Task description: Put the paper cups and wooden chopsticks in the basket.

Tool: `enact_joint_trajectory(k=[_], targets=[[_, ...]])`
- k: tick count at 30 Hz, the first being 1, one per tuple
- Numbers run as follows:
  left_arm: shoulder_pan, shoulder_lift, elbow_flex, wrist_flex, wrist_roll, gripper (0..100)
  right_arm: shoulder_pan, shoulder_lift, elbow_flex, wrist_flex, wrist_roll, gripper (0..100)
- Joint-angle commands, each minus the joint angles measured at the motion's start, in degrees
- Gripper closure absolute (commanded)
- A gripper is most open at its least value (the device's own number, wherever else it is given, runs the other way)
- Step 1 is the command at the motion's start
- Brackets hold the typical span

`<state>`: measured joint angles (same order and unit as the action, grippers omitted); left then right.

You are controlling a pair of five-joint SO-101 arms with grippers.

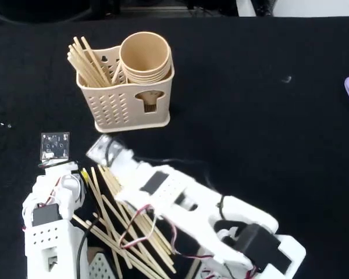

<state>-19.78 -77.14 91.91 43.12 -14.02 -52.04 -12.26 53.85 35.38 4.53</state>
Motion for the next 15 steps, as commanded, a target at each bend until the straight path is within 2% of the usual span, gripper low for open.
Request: enact_joint_trajectory(k=[1,10,15], targets=[[-0.1,-0.6,-1.1,-1.1,0.4,80,-0.6,2.9,-3.1,-2.1,-0.5,82.2],[-0.1,-0.6,-1.1,-1.1,0.4,80,3.9,7.3,-7.5,0.4,0.1,82.4],[-0.1,-0.6,-1.1,-1.1,0.4,80,4.9,7.5,-7.3,0.7,4.9,82.5]])
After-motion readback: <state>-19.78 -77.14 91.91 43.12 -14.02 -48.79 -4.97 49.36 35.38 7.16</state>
